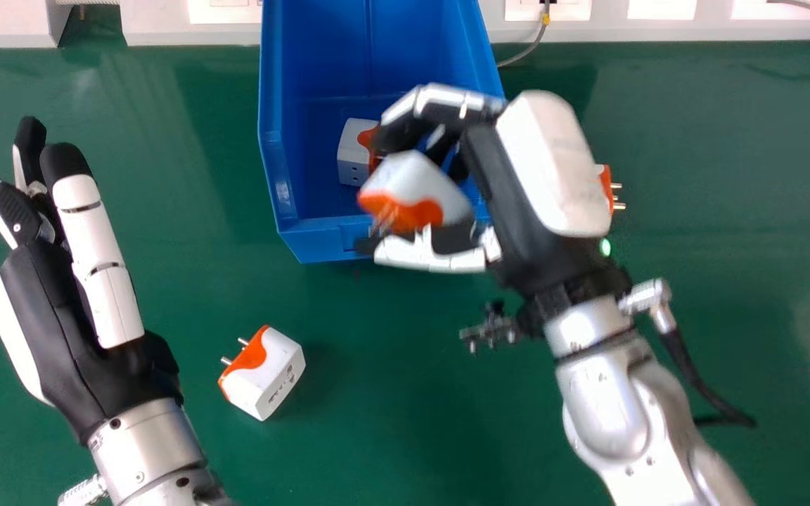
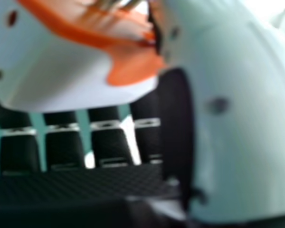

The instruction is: Pick all objects and put in blue box

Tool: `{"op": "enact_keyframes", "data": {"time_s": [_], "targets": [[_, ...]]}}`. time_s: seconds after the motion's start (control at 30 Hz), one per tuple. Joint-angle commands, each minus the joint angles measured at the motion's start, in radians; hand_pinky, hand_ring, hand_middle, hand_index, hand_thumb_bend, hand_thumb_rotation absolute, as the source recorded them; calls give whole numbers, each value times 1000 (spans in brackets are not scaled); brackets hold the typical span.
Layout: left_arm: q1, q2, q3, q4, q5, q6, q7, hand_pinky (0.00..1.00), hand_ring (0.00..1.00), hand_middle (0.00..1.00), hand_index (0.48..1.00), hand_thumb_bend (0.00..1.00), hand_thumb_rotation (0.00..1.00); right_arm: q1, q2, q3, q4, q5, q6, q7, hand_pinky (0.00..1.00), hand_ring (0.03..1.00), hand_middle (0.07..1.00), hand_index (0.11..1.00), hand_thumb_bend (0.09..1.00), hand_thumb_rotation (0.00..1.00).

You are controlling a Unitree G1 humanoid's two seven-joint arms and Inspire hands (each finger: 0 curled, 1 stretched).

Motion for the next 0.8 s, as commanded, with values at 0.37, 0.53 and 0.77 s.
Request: {"op": "enact_keyframes", "data": {"time_s": [0.37, 0.53, 0.77], "targets": [[-41, -97, 1, 9, 9, -2, 11, 947, 962, 954, 949, 523, 838, -418, 19, -23, 532, -23, -107, -222, 326, 406, 483, 531, 496, 0], [-47, -96, 2, 14, 2, -10, 9, 938, 957, 954, 947, 525, 839, -575, 44, 20, 858, -42, -110, -294, 333, 412, 485, 526, 496, 0], [-40, -93, 0, 23, 1, -33, 5, 949, 964, 962, 955, 519, 837, -660, 70, 74, 1091, -43, -125, -321, 351, 441, 481, 513, 498, 0]]}}
